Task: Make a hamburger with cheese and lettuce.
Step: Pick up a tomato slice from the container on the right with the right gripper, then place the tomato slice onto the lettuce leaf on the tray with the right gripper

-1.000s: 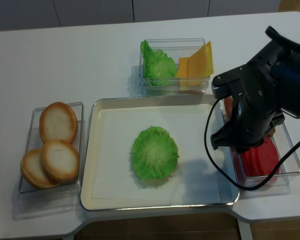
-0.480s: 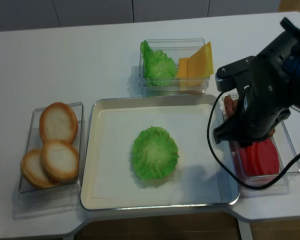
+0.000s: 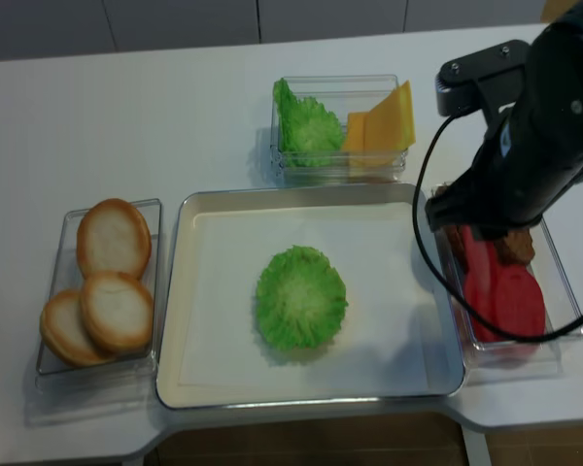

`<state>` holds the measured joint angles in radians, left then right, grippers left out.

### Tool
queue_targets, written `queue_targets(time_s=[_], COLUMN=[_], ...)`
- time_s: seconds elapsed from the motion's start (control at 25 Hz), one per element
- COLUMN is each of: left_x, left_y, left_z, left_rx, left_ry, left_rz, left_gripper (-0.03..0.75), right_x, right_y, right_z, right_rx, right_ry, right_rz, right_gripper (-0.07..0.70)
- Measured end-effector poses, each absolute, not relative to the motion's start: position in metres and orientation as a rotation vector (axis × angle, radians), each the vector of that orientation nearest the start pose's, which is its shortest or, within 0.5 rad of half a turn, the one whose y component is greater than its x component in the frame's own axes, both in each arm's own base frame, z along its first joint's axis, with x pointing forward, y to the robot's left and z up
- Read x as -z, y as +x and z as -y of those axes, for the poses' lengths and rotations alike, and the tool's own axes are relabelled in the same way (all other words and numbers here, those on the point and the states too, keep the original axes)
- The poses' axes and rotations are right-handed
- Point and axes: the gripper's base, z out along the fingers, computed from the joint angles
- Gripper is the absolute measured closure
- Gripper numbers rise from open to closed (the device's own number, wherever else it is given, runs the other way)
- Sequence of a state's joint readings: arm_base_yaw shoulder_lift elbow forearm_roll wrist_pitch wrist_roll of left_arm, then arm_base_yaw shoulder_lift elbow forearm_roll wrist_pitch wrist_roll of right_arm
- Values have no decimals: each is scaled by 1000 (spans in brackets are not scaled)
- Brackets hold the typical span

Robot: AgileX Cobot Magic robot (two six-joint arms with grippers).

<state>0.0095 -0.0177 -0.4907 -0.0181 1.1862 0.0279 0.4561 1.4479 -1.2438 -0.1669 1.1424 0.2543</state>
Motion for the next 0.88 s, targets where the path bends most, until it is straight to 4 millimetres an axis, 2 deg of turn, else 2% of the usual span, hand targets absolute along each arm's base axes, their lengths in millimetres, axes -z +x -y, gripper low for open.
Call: queue_targets(time_s=[0.2,0.36,0.68,0.88], left_x=[-265,-265,-265,-265], left_y=[-12,-12,-12,-12], left_z=[2,2,2,2], left_rx=[1,1,1,1], left_ry=[22,22,22,22], left_rz=[-2161,-2161,-2161,-2161], left_gripper=[237,237,237,237], right_x=[-340,-352,-344,-336], right_y=[256,249,233,239], right_z=[-121,-139,-188,-230], right_rx=[-38,-37,20,121], right_ry=[-406,-509,-690,-792], right_rz=[-2758,-2700,-2664,-2601], right_gripper=[565,565,565,565])
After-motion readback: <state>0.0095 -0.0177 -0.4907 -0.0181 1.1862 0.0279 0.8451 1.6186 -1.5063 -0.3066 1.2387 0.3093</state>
